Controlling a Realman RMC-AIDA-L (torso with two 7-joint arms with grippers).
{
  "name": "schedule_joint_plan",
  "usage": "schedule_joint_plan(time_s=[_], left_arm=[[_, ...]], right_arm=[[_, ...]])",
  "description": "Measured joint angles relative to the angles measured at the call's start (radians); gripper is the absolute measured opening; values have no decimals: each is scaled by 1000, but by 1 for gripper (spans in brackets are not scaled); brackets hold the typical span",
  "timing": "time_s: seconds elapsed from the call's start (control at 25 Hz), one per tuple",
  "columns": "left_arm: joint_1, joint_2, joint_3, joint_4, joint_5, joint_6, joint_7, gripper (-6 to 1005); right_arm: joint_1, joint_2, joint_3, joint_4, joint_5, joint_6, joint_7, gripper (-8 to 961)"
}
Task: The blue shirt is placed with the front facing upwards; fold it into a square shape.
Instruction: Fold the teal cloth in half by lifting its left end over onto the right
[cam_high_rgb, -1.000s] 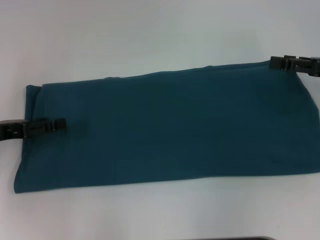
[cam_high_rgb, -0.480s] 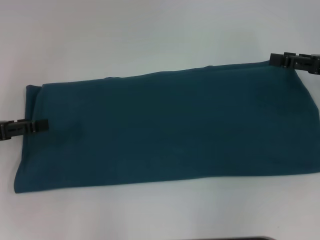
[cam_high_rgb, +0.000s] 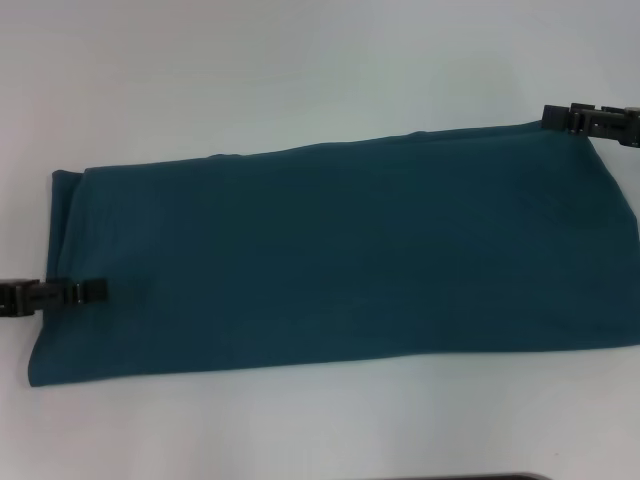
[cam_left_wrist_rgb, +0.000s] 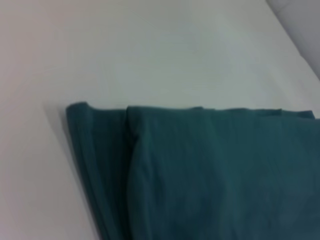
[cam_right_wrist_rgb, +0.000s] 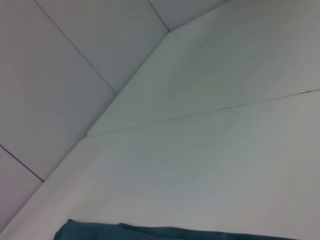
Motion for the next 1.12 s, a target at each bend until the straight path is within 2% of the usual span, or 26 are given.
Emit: schedule_joint_plan(time_s=[0.56, 0.84, 1.12], left_arm=[[-7, 4, -10, 4, 4, -6, 5, 874], [-19, 20, -13, -65, 2, 39, -70, 874], [-14, 11, -2, -183, 22, 73, -225, 874]], right_arm=[[0, -3, -2, 0, 0, 0, 1, 921], [-4, -5, 1, 0, 0, -3, 3, 921], [-3, -6, 2, 0, 0, -4, 2, 921]])
